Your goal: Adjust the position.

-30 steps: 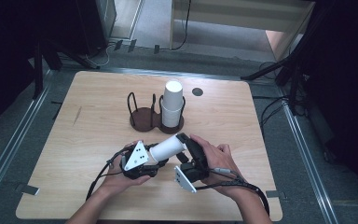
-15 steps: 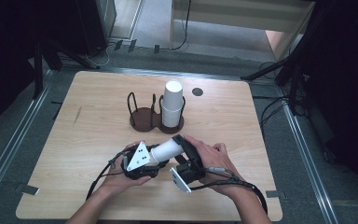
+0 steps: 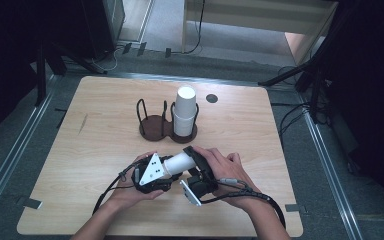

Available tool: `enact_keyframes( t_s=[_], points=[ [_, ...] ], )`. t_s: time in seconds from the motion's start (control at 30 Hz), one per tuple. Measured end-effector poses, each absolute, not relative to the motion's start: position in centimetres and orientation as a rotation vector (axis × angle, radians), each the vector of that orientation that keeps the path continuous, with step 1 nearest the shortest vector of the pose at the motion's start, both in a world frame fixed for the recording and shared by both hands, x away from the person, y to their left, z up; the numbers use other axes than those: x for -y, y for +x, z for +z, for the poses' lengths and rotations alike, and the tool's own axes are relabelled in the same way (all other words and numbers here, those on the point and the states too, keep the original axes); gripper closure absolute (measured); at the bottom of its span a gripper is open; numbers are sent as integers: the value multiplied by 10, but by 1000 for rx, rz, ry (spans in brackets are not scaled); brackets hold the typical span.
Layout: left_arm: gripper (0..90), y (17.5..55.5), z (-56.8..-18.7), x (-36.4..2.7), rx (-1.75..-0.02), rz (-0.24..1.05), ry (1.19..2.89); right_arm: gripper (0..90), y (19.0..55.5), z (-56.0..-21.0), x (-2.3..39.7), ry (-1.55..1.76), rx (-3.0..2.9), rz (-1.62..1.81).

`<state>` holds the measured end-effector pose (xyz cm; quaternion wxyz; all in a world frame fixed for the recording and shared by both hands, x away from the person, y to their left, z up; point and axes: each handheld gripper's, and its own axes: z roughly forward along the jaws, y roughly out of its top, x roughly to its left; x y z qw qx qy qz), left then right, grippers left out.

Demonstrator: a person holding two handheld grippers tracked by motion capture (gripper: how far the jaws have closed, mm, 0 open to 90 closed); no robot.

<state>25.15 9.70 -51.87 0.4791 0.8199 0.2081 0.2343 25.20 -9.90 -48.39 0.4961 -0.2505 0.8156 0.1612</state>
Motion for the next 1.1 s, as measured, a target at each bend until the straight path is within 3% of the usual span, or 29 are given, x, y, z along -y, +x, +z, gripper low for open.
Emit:
enact_keyframes(
  t_s=[0.3, 0.53, 0.8, 1.1],
  points=[
    [358, 250, -521, -97, -474, 622, 2011, 296, 251, -485, 103, -654, -1976, 341],
    [228, 249, -519, -98, -470, 623, 1977, 346, 250, -483, 107, -666, -1992, 360],
    [82, 247, -517, -101, -489, 597, 1951, 354, 250, -480, 109, -636, -1992, 378],
    [4, 247, -516, -107, -533, 628, 1921, 354, 251, -477, 115, -566, -1980, 425]
  ],
)
